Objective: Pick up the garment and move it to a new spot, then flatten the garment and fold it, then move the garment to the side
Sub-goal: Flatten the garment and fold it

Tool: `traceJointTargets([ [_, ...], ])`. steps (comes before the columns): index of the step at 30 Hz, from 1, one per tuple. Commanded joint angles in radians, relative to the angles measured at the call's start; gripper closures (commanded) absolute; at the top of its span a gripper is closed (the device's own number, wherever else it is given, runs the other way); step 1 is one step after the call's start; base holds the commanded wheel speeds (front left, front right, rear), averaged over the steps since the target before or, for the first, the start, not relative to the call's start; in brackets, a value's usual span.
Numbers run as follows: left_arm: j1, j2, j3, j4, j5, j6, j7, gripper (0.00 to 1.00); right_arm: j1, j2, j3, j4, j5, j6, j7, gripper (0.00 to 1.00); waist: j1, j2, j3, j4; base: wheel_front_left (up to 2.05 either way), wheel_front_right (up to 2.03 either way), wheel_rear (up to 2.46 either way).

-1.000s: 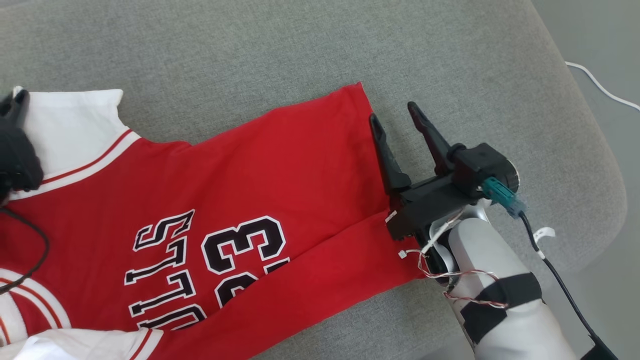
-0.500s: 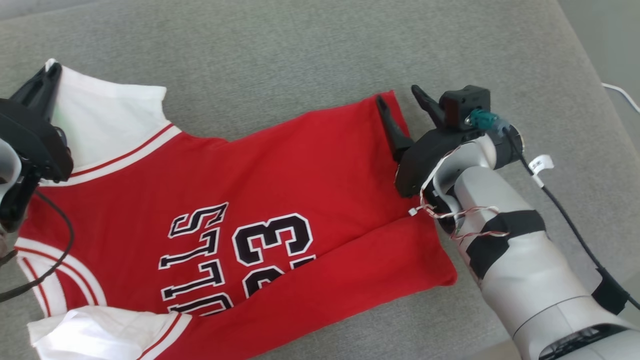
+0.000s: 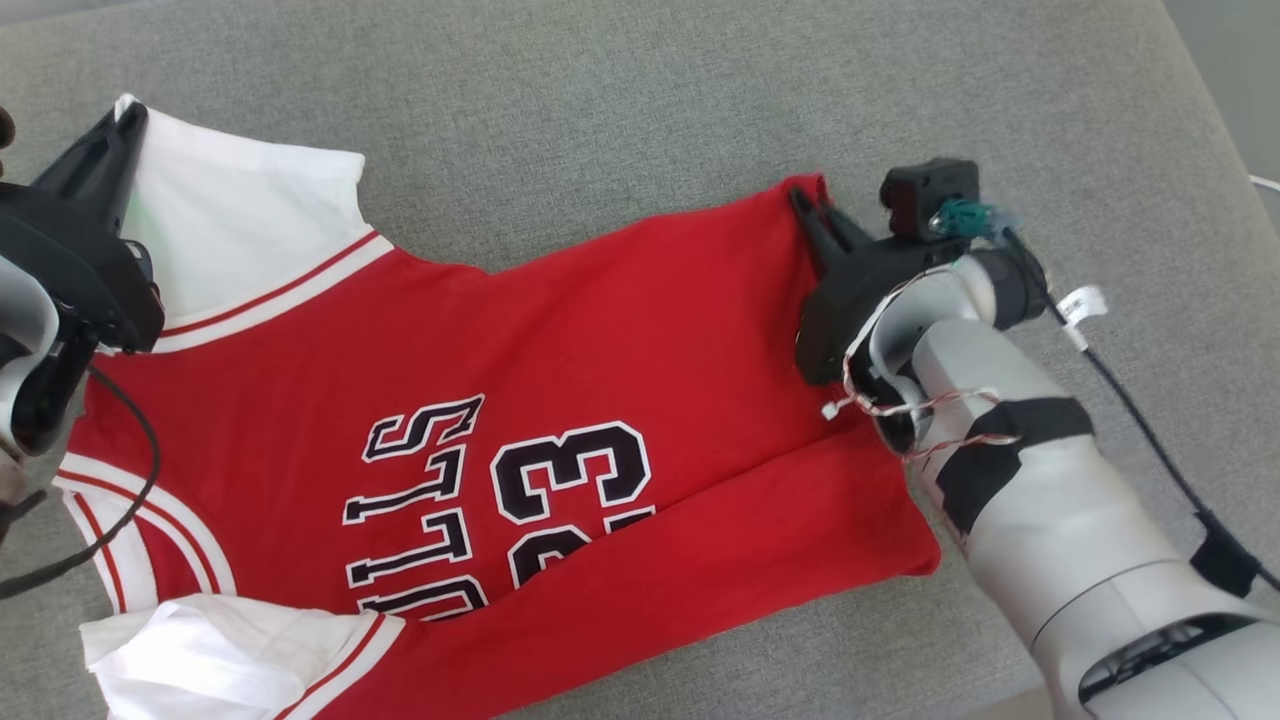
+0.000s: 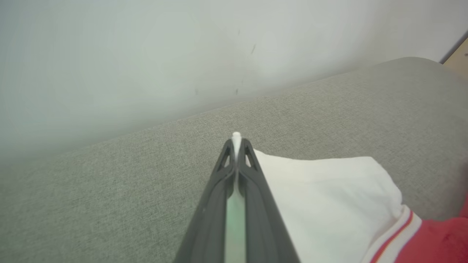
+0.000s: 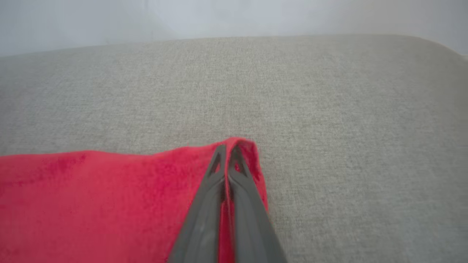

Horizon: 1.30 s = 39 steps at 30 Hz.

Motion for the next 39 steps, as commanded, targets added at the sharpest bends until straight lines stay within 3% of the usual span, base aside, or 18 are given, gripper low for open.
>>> traceJointTargets([
  [1,-0.02,0.005,0.003,0.005,-0.004,0.001,-0.016,1.0,-0.02,-0.007,0.003,0.001,0.005,-0.002,-0.022,1.0,0.0,0.0,0.0,0.002,0.0,0.0,0.0],
  [8,-0.029,-0.014,-0.001,0.03,-0.001,0.002,-0.084,1.0,-0.032,-0.033,0.012,0.023,0.014,-0.002,-0.105,1.0,0.0,0.0,-0.032,0.03,0.0,0.0,0.0],
  [19,0.146,-0.043,-0.008,-0.053,0.014,0.023,-0.207,1.0,0.117,-0.075,0.063,-0.032,0.129,-0.002,-0.134,1.0,0.0,0.0,-0.132,0.086,0.0,0.0,0.0],
  [31,0.599,-0.097,0.195,-0.507,0.119,0.185,-0.22,1.0,0.321,-0.211,0.035,-0.233,0.265,-0.002,-0.139,1.0,0.0,0.0,-0.187,0.19,0.0,0.0,0.0],
  [35,0.736,-0.135,0.242,-0.585,0.157,0.209,-0.22,1.0,0.407,-0.251,0.005,-0.307,0.29,-0.002,-0.14,1.0,0.0,0.0,-0.203,0.216,0.0,0.0,0.0],
  [39,0.829,-0.18,0.278,-0.597,0.173,0.194,-0.22,1.0,0.481,-0.276,-0.015,-0.364,0.311,-0.002,-0.139,1.0,0.0,0.0,-0.214,0.23,0.0,0.0,0.0],
])
